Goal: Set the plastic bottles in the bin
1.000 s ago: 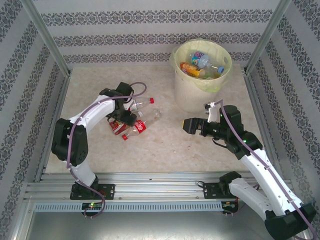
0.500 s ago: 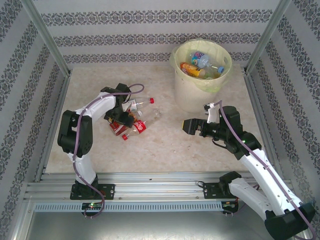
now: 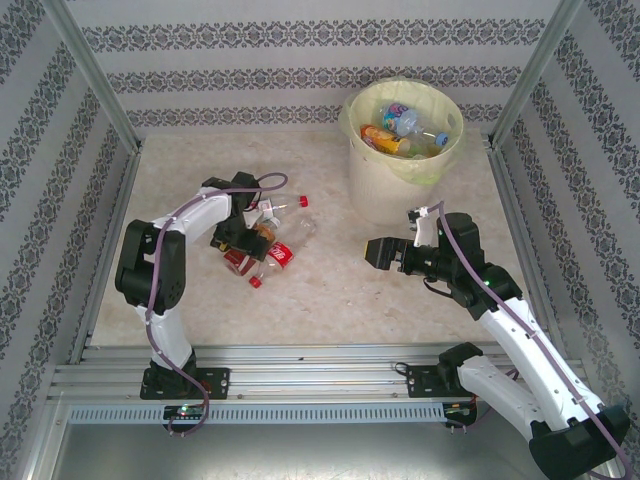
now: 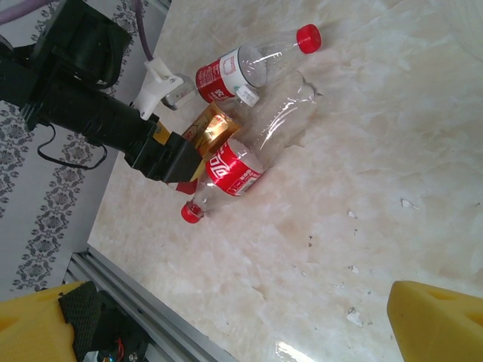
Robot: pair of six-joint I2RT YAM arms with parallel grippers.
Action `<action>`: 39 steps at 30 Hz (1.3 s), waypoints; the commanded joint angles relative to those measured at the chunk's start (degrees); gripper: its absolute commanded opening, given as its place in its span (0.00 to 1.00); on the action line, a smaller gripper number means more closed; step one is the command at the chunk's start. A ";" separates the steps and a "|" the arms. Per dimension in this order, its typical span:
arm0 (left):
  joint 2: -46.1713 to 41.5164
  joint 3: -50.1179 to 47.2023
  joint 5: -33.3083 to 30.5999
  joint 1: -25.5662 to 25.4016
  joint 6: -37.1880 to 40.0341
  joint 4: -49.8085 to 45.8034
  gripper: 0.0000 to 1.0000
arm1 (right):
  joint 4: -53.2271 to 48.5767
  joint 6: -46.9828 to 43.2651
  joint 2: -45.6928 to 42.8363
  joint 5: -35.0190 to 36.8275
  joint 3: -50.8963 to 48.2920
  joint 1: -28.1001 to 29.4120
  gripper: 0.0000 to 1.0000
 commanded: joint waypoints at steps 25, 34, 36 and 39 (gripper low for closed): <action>-23.84 -6.17 11.90 -9.69 -3.87 5.08 0.66 | 19.16 17.12 6.80 -1.17 0.94 4.52 0.97; -30.72 -10.55 17.00 -18.78 -6.89 19.78 0.65 | 22.79 18.08 19.16 3.45 10.42 11.17 0.96; -31.31 -11.26 16.87 -20.24 -7.58 21.95 0.66 | 22.81 17.84 20.98 3.99 12.14 12.12 0.96; -32.05 -12.14 17.97 -21.67 -9.24 25.42 0.65 | 23.18 17.84 22.93 4.61 13.47 13.27 0.93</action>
